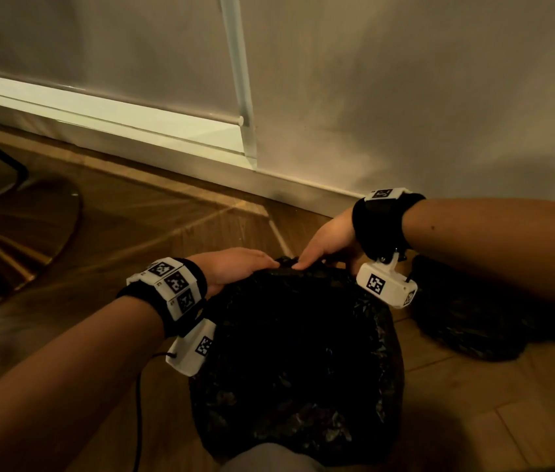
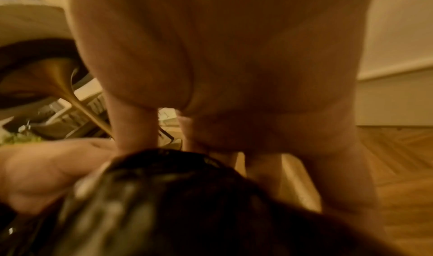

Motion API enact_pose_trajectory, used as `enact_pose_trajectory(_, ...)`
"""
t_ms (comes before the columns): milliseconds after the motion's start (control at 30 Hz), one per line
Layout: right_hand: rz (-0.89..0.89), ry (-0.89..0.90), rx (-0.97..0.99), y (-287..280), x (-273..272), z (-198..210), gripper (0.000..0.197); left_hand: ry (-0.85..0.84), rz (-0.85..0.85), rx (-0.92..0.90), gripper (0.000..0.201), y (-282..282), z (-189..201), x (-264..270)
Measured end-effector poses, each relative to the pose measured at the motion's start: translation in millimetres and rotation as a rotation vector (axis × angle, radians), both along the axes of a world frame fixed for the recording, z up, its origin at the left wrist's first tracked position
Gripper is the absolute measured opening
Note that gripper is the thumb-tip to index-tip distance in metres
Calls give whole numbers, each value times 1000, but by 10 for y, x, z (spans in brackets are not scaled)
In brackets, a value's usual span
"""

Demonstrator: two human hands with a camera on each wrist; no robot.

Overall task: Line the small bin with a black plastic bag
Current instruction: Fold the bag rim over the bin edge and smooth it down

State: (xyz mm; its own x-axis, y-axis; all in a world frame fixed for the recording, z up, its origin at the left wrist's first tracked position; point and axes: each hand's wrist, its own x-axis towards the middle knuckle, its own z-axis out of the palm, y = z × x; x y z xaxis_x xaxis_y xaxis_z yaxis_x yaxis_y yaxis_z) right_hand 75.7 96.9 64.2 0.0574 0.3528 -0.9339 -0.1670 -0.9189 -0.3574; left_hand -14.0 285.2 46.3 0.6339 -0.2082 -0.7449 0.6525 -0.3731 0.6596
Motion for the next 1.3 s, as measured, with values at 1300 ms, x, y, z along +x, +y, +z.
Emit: enact_pose_trajectory(1300, -314, -569, 246, -591, -139, 198, 45, -483, -117, 301, 29, 190, 104, 5)
